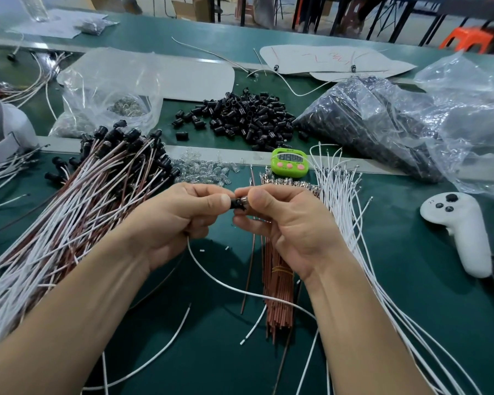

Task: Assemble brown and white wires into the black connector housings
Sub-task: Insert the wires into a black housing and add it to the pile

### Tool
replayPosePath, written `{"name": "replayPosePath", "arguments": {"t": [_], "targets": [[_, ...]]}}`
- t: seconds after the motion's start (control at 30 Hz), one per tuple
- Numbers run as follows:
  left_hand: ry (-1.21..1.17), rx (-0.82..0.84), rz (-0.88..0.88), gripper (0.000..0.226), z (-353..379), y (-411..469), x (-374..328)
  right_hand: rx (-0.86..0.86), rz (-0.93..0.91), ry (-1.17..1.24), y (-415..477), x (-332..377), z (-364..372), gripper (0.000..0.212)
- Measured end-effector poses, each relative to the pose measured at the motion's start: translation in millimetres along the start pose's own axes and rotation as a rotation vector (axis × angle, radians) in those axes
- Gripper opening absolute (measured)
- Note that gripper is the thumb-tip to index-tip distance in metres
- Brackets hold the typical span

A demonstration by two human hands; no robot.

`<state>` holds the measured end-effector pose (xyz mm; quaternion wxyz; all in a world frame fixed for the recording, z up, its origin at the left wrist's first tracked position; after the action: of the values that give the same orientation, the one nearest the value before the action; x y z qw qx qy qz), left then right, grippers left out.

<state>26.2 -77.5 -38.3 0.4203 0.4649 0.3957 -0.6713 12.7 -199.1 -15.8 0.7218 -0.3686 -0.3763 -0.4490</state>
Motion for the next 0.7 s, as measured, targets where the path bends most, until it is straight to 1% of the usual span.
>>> {"name": "replayPosePath", "arguments": {"t": [0.1, 0.2, 0.27, 0.37, 0.43, 0.5, 0.6, 0.7], "targets": [[0.071, -0.028, 0.054, 0.021, 1, 4, -2, -0.051, -0.013, 0.057, 3, 1, -6, 0.016], [0.227, -0.064, 0.117, 0.018, 6, 6, -8, -0.096, -0.011, 0.096, 3, 2, -14, 0.016], [0.295, -0.02, 0.122, 0.017, 12, 5, -9, -0.111, -0.02, 0.036, 3, 3, -16, 0.017], [0.339, 0.055, 0.083, 0.031, 20, 0, -7, -0.132, -0.024, -0.019, 2, 4, -16, 0.017], [0.368, 0.056, 0.075, 0.043, 22, -2, -7, -0.134, -0.013, -0.014, 3, 3, -16, 0.017], [0.367, 0.053, 0.064, 0.049, 22, -2, -8, -0.134, -0.002, -0.006, 3, 1, -16, 0.017], [0.29, 0.054, 0.02, 0.047, 21, -3, -5, -0.138, 0.002, -0.003, 2, 0, -15, 0.017], [0.211, 0.073, -0.009, 0.032, 22, -5, -4, -0.107, 0.016, 0.028, 3, -2, -13, 0.017]]}}
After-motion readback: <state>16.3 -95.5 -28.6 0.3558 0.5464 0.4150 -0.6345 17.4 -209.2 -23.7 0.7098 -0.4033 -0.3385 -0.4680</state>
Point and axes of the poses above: each hand's wrist, its own y-axis towards the middle knuckle, its own z-axis out of the palm, x = y × z, the point moved 10 cm from there along y, towards the middle knuckle, and after that the axes turned 5 degrees about z, right-handed, at the moved point
